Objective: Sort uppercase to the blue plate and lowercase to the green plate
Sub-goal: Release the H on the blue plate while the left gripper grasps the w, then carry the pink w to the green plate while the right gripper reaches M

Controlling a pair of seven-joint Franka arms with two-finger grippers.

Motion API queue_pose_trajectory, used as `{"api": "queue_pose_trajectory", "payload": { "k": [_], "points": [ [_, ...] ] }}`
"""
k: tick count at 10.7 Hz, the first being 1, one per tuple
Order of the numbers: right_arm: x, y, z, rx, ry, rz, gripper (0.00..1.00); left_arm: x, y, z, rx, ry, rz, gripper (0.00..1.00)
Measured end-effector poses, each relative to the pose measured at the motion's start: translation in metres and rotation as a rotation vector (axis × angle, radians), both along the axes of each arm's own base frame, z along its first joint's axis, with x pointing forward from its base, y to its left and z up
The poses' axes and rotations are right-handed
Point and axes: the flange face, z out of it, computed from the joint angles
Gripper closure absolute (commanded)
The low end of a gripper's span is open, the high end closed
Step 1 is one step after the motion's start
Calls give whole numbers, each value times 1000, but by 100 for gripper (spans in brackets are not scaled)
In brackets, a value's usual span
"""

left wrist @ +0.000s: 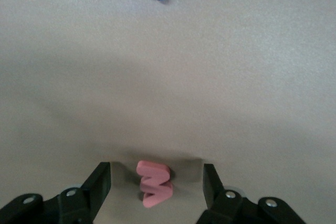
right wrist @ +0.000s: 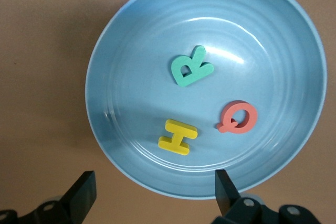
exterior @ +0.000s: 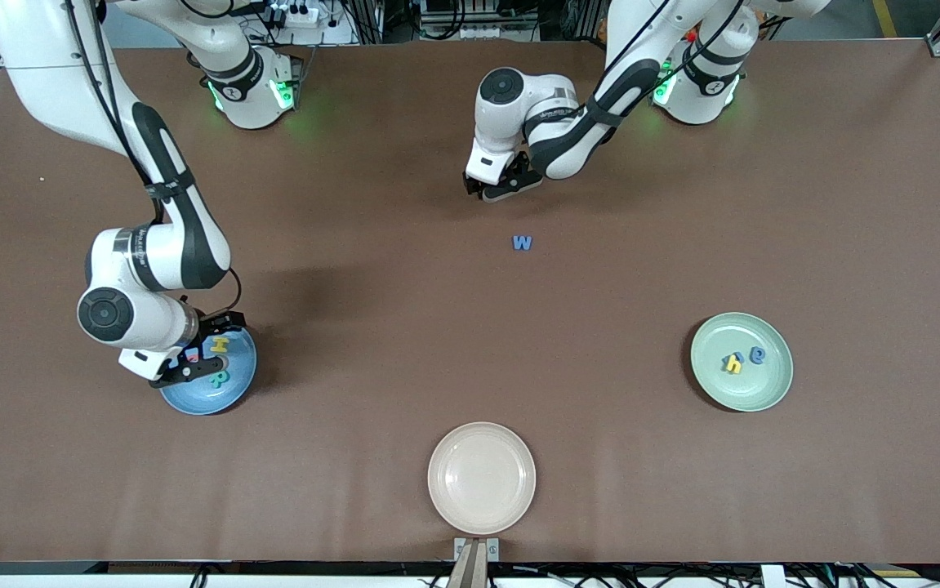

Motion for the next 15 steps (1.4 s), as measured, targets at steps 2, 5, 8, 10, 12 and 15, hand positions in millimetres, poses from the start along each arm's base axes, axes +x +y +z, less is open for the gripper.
{"api": "queue_pose_trajectory", "payload": {
  "k": [2,5,8,10,12,15],
  "points": [
    [-1,2,-1,0,10,3,0,-7,-1,1,-10,-17,4,34],
    [-2,4,-1,0,14,6,0,-11,1,-1,-6,-26,6,46],
    [-2,4,-1,0,15,6,0,-13,3,-3,-1,-27,-1,67],
    [-2,10,0,0,15,14,0,-13,5,-2,0,-30,-1,81],
    [3,31,9,-2,-4,24,0,-13,5,0,0,-42,-15,94],
    [4,85,27,-27,-8,-21,0,-9,6,0,-2,-57,-30,100]
  ]
}}
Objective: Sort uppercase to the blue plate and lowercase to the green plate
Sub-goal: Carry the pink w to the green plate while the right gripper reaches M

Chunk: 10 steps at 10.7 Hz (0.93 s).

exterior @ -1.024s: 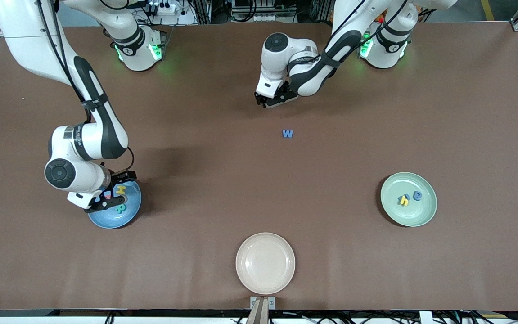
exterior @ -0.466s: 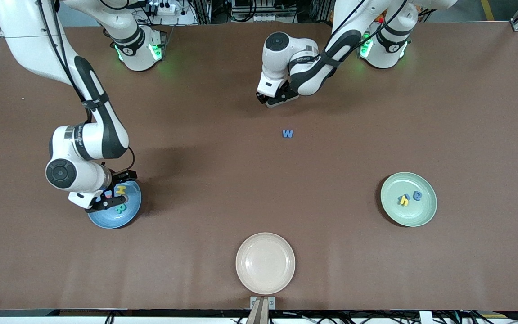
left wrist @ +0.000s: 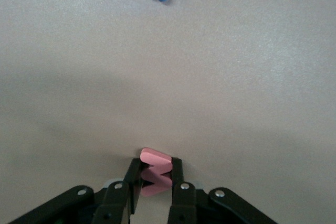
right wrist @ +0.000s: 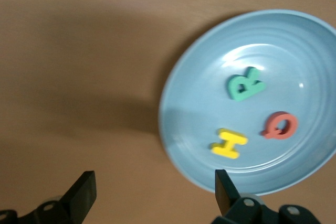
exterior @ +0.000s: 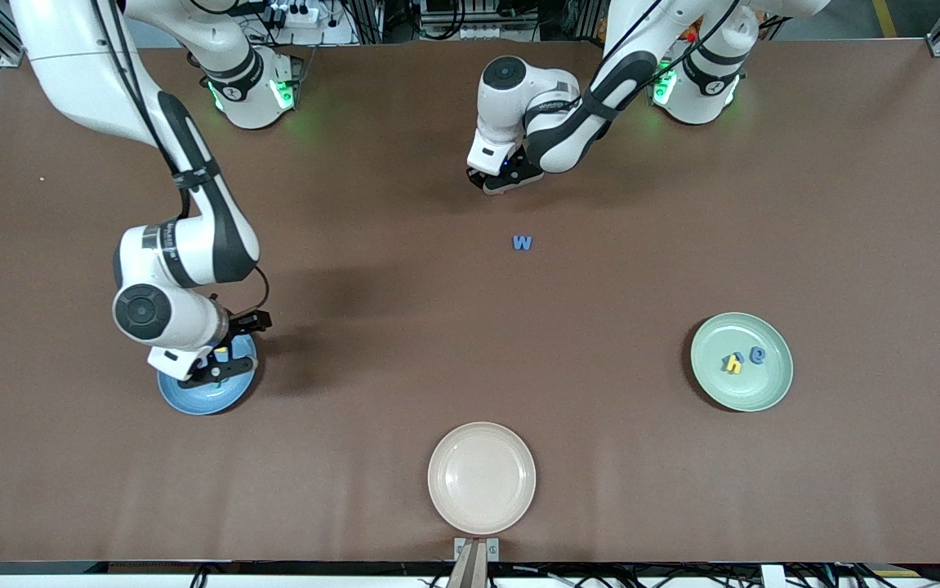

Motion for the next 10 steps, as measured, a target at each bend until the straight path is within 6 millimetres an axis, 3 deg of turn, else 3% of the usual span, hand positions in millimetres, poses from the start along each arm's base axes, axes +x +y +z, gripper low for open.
{"api": "queue_pose_trajectory", "payload": {
  "k": [2,4,7,10],
  "points": [
    [-4,36,7,-5,-8,-23,0,23,1,10,-18,-22,15,100],
    [-8,56,8,1,-12,-43,0,77,17,36,-40,-83,35,100],
    [-15,82,10,10,-18,-88,0,169,76,78,-39,-188,33,100],
    [-32,146,20,21,-41,-160,0,245,160,93,14,-233,-75,100]
  ]
}}
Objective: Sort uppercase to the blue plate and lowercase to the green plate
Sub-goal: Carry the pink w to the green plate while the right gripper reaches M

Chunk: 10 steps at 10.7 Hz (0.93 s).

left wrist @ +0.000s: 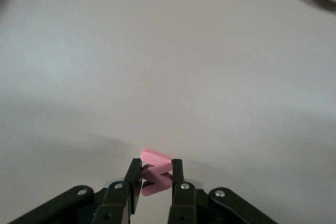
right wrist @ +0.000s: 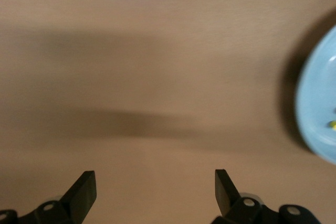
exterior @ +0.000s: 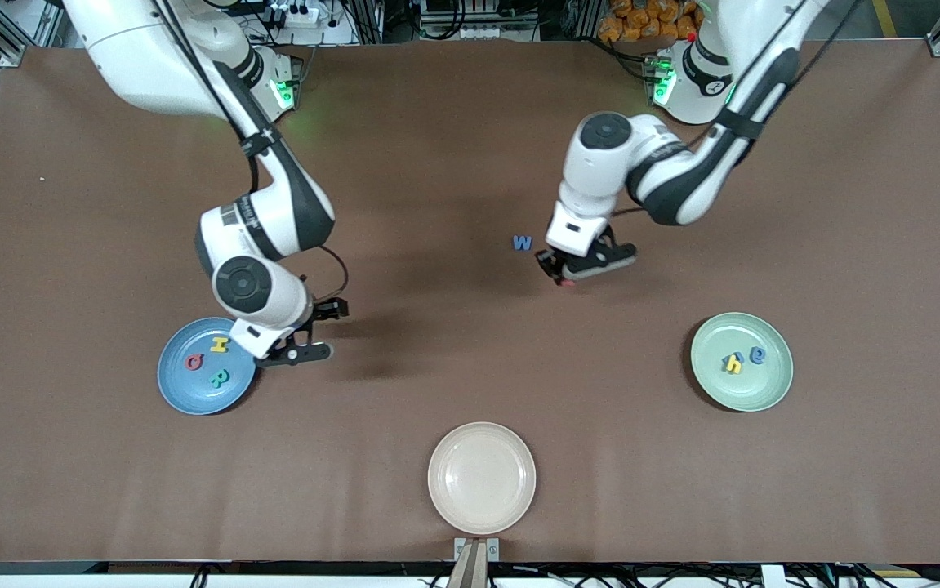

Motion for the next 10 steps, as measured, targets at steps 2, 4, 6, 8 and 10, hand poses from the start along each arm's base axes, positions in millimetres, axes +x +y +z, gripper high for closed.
{"api": "queue_pose_trajectory", "payload": {
  "k": [2,4,6,8,10],
  "points": [
    [-25,65,8,-7,-27,-46,0,44,69,1,58,-10,-69,100],
    [-55,129,9,-9,-50,-115,0,80,132,3,111,-10,-133,100],
    [-81,190,3,-9,-70,-181,0,114,188,9,126,-1,-208,100],
    [-111,246,-14,8,-94,-232,0,134,238,-1,117,32,-266,97],
    [-132,286,-29,91,-129,-257,0,138,278,-25,111,77,-289,47]
  ]
}}
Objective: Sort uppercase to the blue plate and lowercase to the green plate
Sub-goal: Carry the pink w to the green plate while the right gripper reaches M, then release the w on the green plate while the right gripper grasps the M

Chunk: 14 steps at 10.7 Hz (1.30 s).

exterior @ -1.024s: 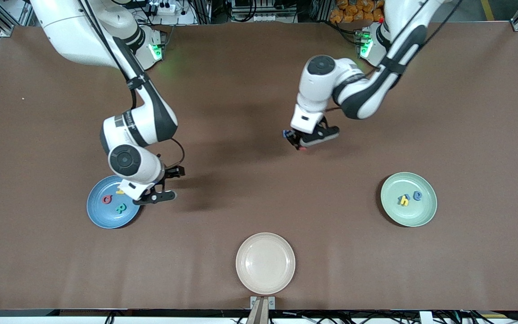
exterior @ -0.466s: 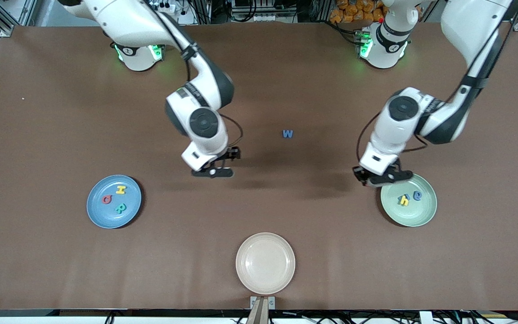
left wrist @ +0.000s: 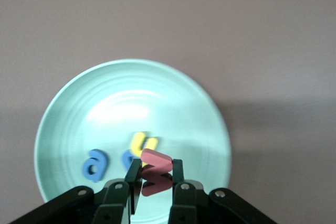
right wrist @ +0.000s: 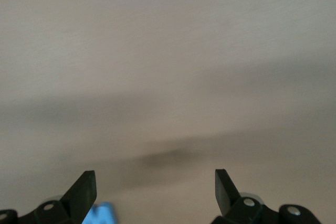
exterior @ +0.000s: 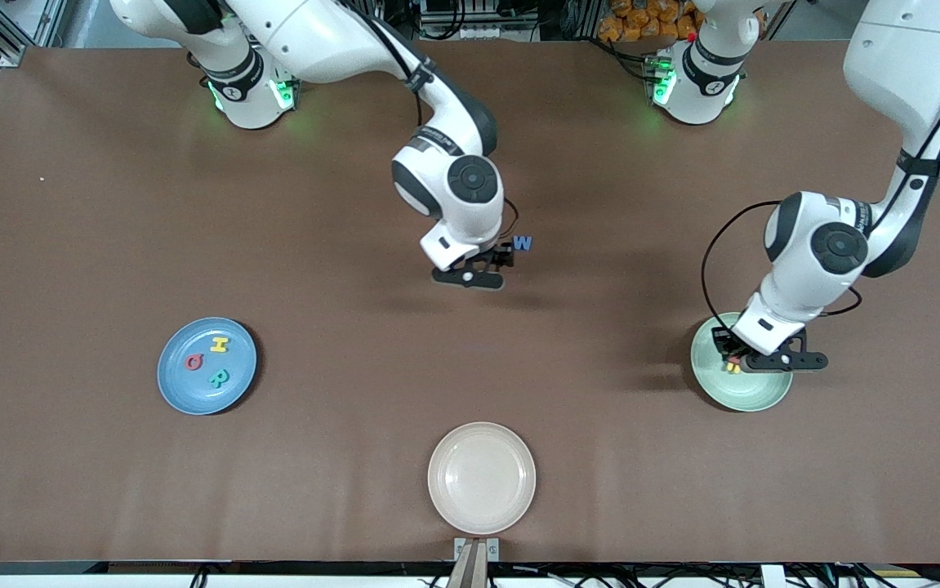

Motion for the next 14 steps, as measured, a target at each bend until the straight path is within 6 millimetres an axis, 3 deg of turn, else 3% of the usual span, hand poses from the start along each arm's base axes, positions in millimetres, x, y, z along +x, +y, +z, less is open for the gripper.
{"api": "queue_pose_trajectory", "payload": {
  "k": [1,2,5,7,10,14],
  "points": [
    [-11,13,-7,35,4,-3,0,1,10,-6,0,10,1,18],
    [-24,25,-14,44,15,3,0,2,18,-6,6,8,6,0],
    [-69,55,-34,27,34,47,0,17,30,14,19,-6,-21,0],
    [-86,67,-42,21,35,62,0,29,30,41,-18,80,40,0],
    [-75,67,-48,20,23,50,0,47,15,124,-63,181,69,0],
    [-71,69,-67,7,23,48,0,39,11,218,-72,134,77,0]
  ]
}}
